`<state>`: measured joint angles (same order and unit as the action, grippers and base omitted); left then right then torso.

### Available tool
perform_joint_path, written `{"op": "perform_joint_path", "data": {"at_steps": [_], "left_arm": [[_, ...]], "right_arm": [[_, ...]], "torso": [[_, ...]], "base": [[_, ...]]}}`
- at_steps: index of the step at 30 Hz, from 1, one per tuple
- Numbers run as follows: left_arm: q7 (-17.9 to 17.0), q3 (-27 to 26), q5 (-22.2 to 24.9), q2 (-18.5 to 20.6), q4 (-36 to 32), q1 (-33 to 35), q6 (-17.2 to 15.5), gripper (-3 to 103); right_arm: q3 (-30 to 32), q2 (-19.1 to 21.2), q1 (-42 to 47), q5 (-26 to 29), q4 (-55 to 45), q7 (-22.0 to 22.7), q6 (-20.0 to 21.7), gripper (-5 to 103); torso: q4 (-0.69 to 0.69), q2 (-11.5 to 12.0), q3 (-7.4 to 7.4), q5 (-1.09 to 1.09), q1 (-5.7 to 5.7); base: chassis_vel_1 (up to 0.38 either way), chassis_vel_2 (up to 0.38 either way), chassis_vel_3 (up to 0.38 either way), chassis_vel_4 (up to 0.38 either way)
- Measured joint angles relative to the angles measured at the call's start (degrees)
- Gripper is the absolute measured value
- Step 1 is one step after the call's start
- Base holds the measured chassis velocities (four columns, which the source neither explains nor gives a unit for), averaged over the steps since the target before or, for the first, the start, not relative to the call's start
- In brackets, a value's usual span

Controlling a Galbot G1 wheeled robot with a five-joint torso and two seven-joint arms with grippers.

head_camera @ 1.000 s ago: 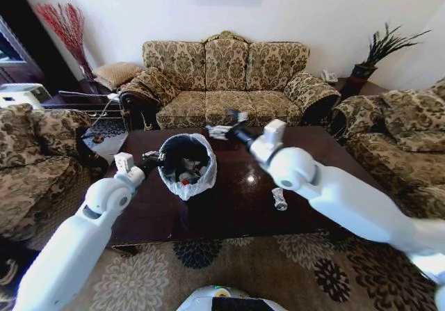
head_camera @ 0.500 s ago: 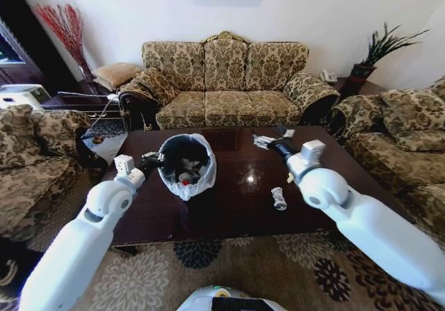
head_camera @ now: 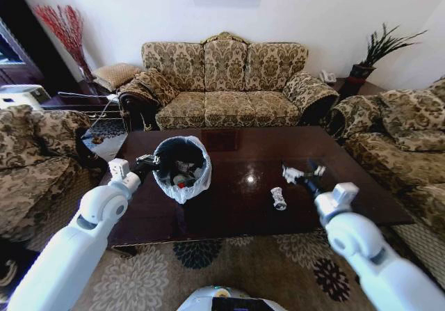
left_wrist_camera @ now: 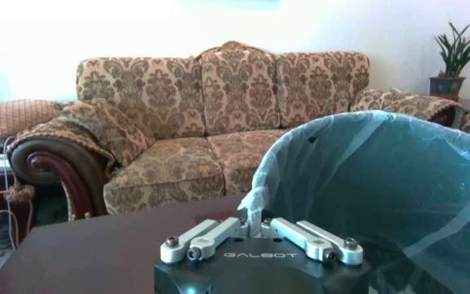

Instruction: Move to the front of the table and place the trash on the table into the trash bin.

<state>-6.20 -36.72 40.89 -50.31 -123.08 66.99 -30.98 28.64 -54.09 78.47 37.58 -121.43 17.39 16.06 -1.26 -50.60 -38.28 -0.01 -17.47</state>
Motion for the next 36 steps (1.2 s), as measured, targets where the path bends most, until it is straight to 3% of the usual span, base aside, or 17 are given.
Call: {"op": "perform_joint_path", "data": {"at_steps": [7, 14, 29, 36], "left_arm": [[0.14, -0.61, -0.13, -0.06, -1.53, 1.76, 0.12, 1], [0.20, -0.68, -0.29, -0.43, -1.53, 1.95, 0.40, 1], [0.72, -0.48, -0.10, -0.06, 0.69, 0.64, 0.60, 1], [0.99, -0.05, -0.02, -0.01, 1.00, 0.12, 0.67, 1]], "right_arm": [[-1.82, -5.08, -0.57, -0.26, 6.54, -1.83, 0.86, 100], [-5.57, -9.26, -2.14, -4.98, 16.05, -2.69, -2.05, 100], [-10.17, -12.36, -4.85, -5.97, 21.56, -2.21, -3.36, 103], [-10.01, -12.37, -4.79, -6.90, 21.41, -0.68, -3.01, 94]], "torso": [[0.00, 0.00, 0.00, -0.01, 0.00], [0.01, 0.00, -0.01, 0.01, -0.02], [0.00, 0.00, -0.01, -0.01, -0.01], [0.01, 0.00, -0.01, 0.01, -0.01]], "base": [[0.000, 0.000, 0.000, 0.000], [0.000, 0.000, 0.000, 0.000], [0.000, 0.000, 0.000, 0.000], [0.000, 0.000, 0.000, 0.000]]}}
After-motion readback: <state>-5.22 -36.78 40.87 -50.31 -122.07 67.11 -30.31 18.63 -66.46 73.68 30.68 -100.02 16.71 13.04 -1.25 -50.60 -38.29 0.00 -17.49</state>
